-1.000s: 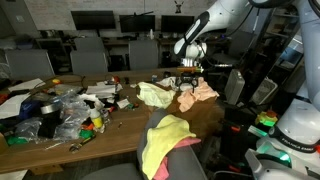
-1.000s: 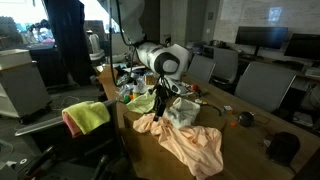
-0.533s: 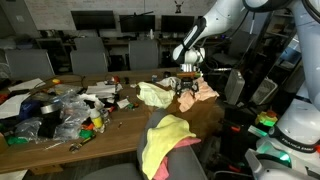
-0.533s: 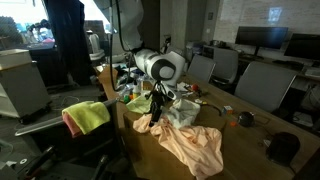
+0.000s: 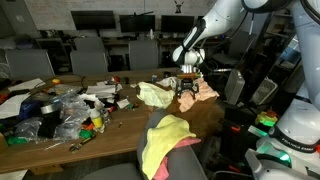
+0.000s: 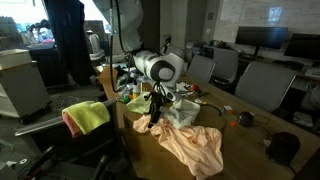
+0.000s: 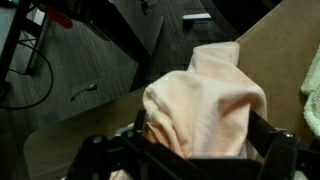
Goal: Pick up all the clothes from the table and put them on the chair.
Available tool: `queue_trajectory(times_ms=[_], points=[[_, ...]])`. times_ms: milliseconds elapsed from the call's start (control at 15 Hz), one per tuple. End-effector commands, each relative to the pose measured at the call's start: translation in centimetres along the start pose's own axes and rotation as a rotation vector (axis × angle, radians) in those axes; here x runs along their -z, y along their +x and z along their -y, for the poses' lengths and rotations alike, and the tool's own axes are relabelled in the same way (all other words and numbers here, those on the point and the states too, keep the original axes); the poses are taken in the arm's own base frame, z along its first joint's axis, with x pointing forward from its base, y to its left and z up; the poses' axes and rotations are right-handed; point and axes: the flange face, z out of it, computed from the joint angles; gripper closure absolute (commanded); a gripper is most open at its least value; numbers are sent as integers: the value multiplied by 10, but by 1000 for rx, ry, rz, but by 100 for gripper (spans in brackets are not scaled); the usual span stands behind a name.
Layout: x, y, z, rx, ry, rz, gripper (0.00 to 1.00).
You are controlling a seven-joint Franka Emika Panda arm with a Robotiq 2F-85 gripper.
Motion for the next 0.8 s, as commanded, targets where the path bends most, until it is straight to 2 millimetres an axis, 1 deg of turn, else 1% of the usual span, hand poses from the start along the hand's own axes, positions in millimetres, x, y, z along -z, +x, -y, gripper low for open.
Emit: queue_trajectory(times_ms=[0,67,133,267,467,533,600,733], points=[[1,-2,2,0,0,-5,30],[1,-2,1,-1,1,-4,38],[1,-2,1,-1,0,-4,47],[1,-2,1,-3,1,-2,61],[5,-5,0,2,5,-2,86],[8,-7,0,6,8,-1,92],[10,-10,0,11,10,-2,98],[19,-17,0,23,18,-9,100]])
